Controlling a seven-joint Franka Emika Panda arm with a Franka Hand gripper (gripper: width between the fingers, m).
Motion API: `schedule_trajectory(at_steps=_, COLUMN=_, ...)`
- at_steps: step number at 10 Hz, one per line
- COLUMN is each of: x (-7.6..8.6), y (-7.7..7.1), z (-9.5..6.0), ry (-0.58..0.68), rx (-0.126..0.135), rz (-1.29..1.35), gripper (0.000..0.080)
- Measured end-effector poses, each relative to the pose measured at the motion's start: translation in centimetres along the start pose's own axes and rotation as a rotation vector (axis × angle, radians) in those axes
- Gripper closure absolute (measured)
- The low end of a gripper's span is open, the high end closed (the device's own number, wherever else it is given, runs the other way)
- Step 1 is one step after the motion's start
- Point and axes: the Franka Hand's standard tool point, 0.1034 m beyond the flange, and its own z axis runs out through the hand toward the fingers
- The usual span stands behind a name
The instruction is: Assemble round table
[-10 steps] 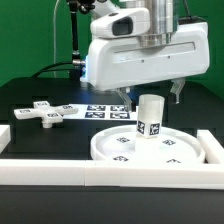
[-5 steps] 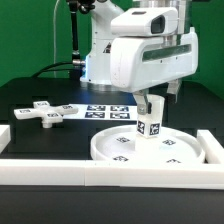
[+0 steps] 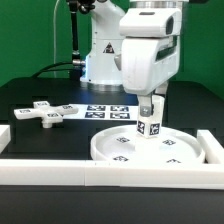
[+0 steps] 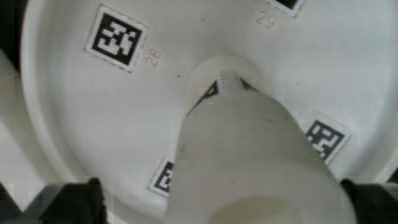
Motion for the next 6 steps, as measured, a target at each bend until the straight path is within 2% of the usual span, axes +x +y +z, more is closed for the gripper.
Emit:
schedule_trajectory(at_steps=3, x=-0.4, y=0.01, z=0.2, ry=-0.045, rx=-0.01, rz=-0.255, gripper=0.015)
schedule_trajectory(at_steps=6, x=-0.1, y=0.02, z=0.33, ry=-0.089, rx=-0.021, rz=-0.477, gripper=0.015)
